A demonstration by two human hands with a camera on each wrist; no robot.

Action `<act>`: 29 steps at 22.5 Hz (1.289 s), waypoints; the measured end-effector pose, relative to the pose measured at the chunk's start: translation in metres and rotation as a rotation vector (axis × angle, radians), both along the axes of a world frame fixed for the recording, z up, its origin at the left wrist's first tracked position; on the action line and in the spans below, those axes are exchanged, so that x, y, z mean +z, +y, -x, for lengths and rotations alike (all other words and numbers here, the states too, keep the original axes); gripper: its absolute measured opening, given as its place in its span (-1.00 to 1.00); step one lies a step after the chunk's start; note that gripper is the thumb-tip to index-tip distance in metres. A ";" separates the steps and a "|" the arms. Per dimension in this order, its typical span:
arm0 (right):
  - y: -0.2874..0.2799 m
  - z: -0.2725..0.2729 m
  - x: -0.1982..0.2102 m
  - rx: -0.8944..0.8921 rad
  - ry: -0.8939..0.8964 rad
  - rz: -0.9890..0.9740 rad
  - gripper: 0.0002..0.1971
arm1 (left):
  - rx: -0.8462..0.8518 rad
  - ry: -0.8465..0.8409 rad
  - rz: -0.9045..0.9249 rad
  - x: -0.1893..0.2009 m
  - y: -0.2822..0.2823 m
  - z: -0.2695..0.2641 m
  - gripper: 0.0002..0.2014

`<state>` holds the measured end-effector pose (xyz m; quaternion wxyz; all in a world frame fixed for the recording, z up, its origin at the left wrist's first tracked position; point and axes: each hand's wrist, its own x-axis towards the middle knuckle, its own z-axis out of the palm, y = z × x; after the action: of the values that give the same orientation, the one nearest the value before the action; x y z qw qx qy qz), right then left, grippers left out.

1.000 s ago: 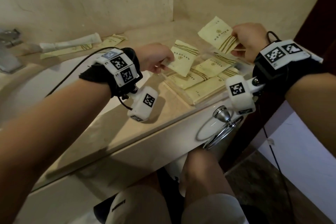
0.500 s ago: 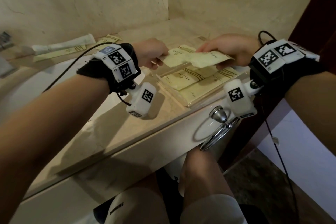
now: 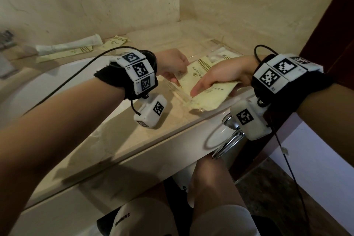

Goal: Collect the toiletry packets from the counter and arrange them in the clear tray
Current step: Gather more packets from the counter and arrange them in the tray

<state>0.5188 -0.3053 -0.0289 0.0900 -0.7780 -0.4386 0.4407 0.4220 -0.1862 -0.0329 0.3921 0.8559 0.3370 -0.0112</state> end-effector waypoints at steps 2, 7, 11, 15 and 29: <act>-0.001 0.000 -0.004 0.037 -0.018 0.019 -0.65 | 0.002 0.012 -0.067 -0.001 -0.004 -0.003 -0.85; 0.003 0.002 -0.008 0.095 -0.123 0.036 -0.59 | -0.031 0.080 -0.284 -0.001 -0.003 -0.004 -0.83; 0.004 0.004 -0.006 0.129 -0.161 0.046 -0.58 | -0.134 0.124 -0.494 -0.002 0.001 0.000 -0.64; -0.005 -0.005 0.001 0.044 -0.069 -0.035 -0.66 | -0.346 0.031 -0.449 -0.006 -0.008 0.001 -0.49; -0.028 -0.052 0.014 -0.798 0.156 -0.625 -0.68 | -0.592 0.205 -0.461 -0.010 -0.014 0.004 -0.25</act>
<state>0.5711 -0.3328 -0.0154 0.5119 -0.7856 -0.2103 0.2768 0.4182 -0.1998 -0.0429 0.1336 0.9762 0.1065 -0.1332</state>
